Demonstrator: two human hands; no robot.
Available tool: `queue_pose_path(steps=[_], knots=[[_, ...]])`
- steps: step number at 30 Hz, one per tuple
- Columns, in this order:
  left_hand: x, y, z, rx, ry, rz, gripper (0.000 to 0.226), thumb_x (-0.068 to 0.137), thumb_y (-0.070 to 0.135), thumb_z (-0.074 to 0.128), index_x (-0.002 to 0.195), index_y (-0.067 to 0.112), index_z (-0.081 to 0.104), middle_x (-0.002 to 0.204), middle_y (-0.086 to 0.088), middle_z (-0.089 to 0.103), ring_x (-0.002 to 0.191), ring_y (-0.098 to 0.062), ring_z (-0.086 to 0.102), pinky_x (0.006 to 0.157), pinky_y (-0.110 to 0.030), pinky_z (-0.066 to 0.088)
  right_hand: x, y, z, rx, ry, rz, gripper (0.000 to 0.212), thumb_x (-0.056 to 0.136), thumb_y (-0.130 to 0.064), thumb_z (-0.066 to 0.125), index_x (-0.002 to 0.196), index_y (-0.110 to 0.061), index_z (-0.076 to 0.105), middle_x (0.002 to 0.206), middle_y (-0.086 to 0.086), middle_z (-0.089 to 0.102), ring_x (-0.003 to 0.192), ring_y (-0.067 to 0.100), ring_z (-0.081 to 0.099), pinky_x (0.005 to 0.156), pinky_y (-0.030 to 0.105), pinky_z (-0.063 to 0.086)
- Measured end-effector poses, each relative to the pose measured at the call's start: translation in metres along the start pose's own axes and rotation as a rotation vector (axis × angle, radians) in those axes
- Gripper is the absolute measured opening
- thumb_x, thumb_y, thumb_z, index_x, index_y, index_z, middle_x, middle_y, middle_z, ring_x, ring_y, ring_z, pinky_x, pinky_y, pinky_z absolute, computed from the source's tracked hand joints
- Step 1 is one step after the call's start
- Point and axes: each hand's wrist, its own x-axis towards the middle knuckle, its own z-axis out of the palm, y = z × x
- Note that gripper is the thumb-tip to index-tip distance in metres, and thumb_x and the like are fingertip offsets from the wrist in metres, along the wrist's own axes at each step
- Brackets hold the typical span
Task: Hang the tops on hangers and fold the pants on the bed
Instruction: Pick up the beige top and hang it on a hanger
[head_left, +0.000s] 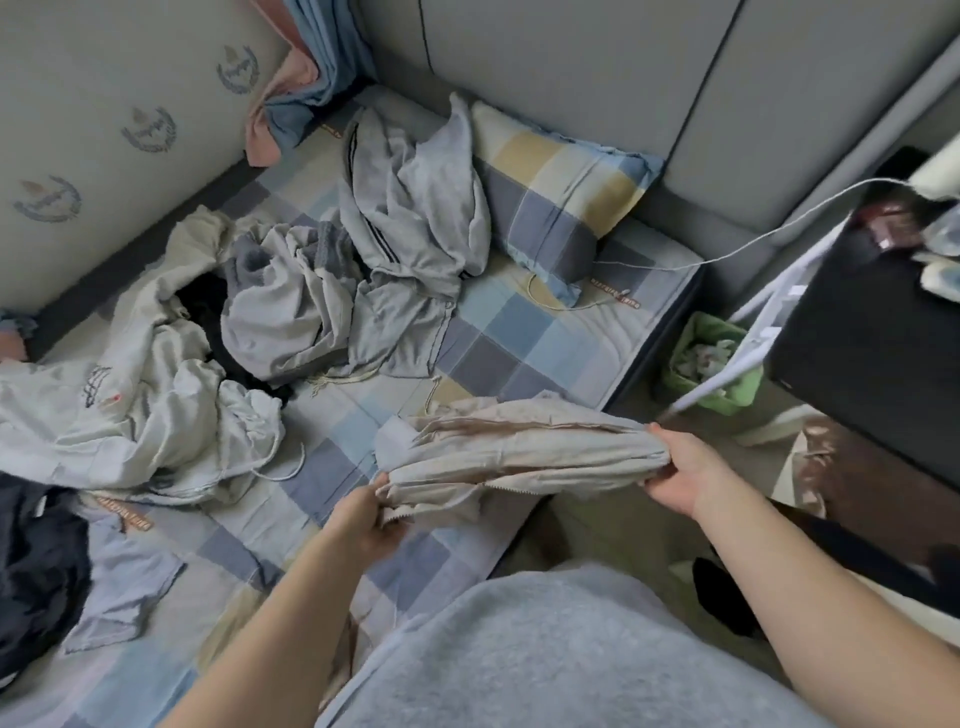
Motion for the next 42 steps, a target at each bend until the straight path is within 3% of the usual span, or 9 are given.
queue_pose_path(steps=[7,10,14,17,19,22,30,35,42], knots=[[-0.013,-0.006,-0.023,0.63,-0.305,0.105,0.058,0.077,0.06,0.078,0.107,0.011,0.069,0.09,-0.013,0.075,0.072,-0.027,0.069,0.06,-0.035,0.052,-0.073,0.085,-0.068,0.124,-0.114,-0.23,0.025,0.086,-0.013,0.066,0.11,-0.005,0.068,0.099,0.014,0.076,0.081,0.026,0.076,0.057,0.033,0.059],[-0.023,-0.033,-0.025,1.029,-0.459,0.192,0.087,0.053,0.047,0.095,0.121,0.004,0.063,0.103,-0.022,0.071,0.082,-0.037,0.068,0.072,-0.049,0.053,-0.098,0.134,-0.11,0.078,0.004,-0.312,0.049,0.078,0.003,0.071,0.122,-0.014,0.059,0.108,0.012,0.071,0.084,0.026,0.073,0.059,0.036,0.057],[-0.027,-0.091,-0.019,1.671,-0.304,0.329,0.046,0.083,0.021,0.071,0.124,0.002,0.061,0.113,-0.015,0.068,0.094,-0.03,0.063,0.079,-0.037,0.05,-0.134,0.193,-0.155,-0.488,0.392,-0.393,0.067,0.078,0.006,0.077,0.133,-0.024,0.054,0.122,-0.001,0.059,0.102,0.02,0.062,0.08,0.034,0.052],[-0.029,-0.122,-0.011,1.971,-0.22,0.521,0.025,0.096,0.017,0.057,0.111,-0.002,0.065,0.097,-0.015,0.067,0.092,-0.031,0.062,0.073,-0.034,0.044,-0.15,0.226,-0.186,-0.819,0.614,-0.376,0.032,0.08,-0.004,0.071,0.111,-0.013,0.068,0.103,0.008,0.068,0.092,0.03,0.064,0.069,0.029,0.045],[-0.032,-0.141,0.001,1.991,-0.28,0.558,0.03,0.1,0.02,0.054,0.111,-0.006,0.065,0.1,-0.019,0.067,0.098,-0.034,0.063,0.074,-0.031,0.038,-0.162,0.245,-0.205,-0.851,0.705,-0.359,0.004,0.087,-0.008,0.065,0.086,-0.005,0.067,0.081,0.013,0.066,0.081,0.035,0.064,0.062,0.031,0.039],[-0.047,-0.18,0.027,1.98,-0.397,0.551,0.038,0.106,0.024,0.046,0.121,-0.007,0.063,0.115,-0.019,0.067,0.114,-0.037,0.061,0.082,-0.031,0.039,-0.181,0.273,-0.24,-0.746,0.864,-0.327,0.026,0.095,-0.015,0.057,0.07,-0.013,0.052,0.078,0.01,0.055,0.081,0.029,0.053,0.067,0.033,0.033],[-0.114,-0.33,0.095,2.134,-0.811,0.527,0.047,0.105,0.046,0.038,0.082,0.015,0.065,0.066,0.0,0.055,0.074,-0.028,0.055,0.061,-0.032,0.035,-0.253,0.299,-0.35,-0.047,1.114,-0.475,0.023,0.1,-0.015,0.045,0.113,-0.007,0.062,0.108,0.01,0.064,0.098,0.032,0.058,0.084,0.039,0.046],[-0.186,-0.442,0.143,2.031,-1.101,0.596,0.05,0.102,0.047,0.049,0.064,0.014,0.043,0.05,0.01,0.046,0.051,-0.006,0.046,0.051,-0.02,0.035,-0.32,0.292,-0.435,0.153,1.221,-0.656,0.018,0.098,-0.013,0.047,0.092,-0.01,0.064,0.088,0.012,0.064,0.073,0.019,0.054,0.062,0.03,0.042],[-0.305,-0.579,0.229,1.705,-1.465,0.637,0.042,0.104,0.038,0.047,0.069,0.017,0.04,0.045,0.016,0.038,0.041,-0.004,0.037,0.044,-0.019,0.032,-0.411,0.249,-0.553,0.169,1.356,-0.802,0.041,0.096,-0.027,0.051,0.132,-0.007,0.058,0.13,0.01,0.062,0.115,0.025,0.058,0.1,0.042,0.046]])
